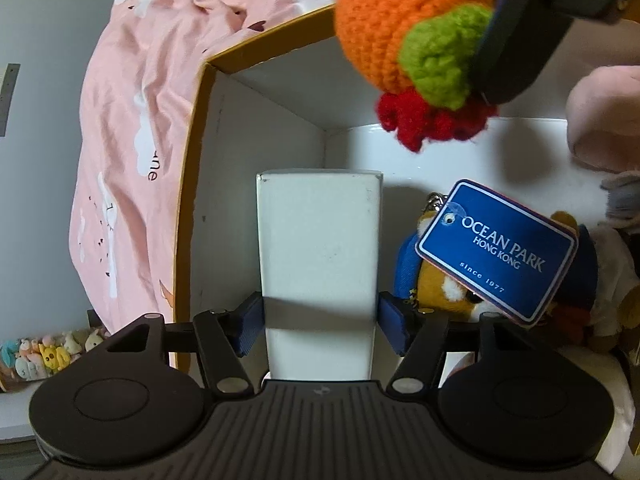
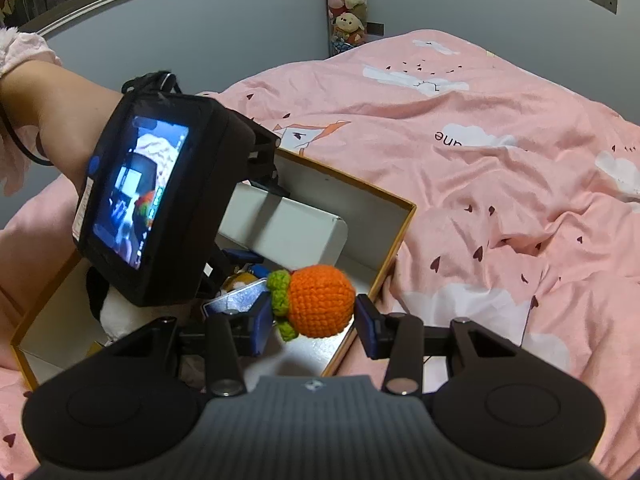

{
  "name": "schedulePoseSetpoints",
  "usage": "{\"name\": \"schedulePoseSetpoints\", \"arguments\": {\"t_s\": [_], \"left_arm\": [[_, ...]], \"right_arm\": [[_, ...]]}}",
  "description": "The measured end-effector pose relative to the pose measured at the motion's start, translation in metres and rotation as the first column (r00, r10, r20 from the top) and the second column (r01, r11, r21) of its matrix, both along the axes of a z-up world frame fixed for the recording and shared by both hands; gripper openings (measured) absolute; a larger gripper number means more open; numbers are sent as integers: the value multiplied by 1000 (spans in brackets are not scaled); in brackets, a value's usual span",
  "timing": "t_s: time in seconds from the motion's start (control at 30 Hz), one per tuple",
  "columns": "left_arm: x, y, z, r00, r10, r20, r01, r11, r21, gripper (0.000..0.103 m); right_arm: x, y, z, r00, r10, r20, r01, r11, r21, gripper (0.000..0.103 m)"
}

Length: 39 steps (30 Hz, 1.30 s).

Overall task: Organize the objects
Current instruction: 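Lower both items into the orange box and open both tools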

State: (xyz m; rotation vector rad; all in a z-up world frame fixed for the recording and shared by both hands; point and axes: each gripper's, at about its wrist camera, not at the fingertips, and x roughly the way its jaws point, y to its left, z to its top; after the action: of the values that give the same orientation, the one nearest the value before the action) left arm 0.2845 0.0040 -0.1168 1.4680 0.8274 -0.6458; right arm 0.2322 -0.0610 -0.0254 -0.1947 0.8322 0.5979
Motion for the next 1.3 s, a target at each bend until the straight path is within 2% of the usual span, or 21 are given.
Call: {"name": "schedulePoseSetpoints", "arguments": {"t_s": [0.23,0.33,0.47,0.57,0.77,0.87,0.9,0.97,1.13,1.3], "left_arm": [[-2,1,4,998,56,1,-56,998,-21,80],[-6,2,9,997,66,33,-64,997,-34,79],[-8,4,27,991,121,56,-114,988,-108,79],[-9,6,49,975,219,48,-204,956,-213,79],[-20,7,85,917,398,12,-363,848,-387,79],[-21,4,95,891,454,-20,-414,792,-449,79],[-23,4,98,886,462,-30,-422,781,-460,79],[-28,4,101,884,466,-40,-428,773,-468,79],[-46,6,105,877,480,-19,-434,774,-461,79],[-53,10,109,860,509,-33,-457,740,-493,79]], "right_arm": [[0,0,0,1000,-6,-5,6,1000,-5,46],[-1,0,1,1000,-4,-5,4,1000,-5,46],[-1,-2,6,1000,-1,-19,1,1000,9,46],[-3,-2,10,1000,13,-17,-13,1000,7,46],[-11,12,8,997,80,-21,-81,996,-43,46],[-13,20,1,995,94,-19,-96,991,-94,46],[-15,23,-1,995,100,-12,-101,989,-111,46],[-16,27,-6,995,104,-3,-103,984,-144,46],[-19,35,-16,992,123,11,-119,973,-197,46],[-22,40,-20,991,131,2,-127,965,-228,46]]}}
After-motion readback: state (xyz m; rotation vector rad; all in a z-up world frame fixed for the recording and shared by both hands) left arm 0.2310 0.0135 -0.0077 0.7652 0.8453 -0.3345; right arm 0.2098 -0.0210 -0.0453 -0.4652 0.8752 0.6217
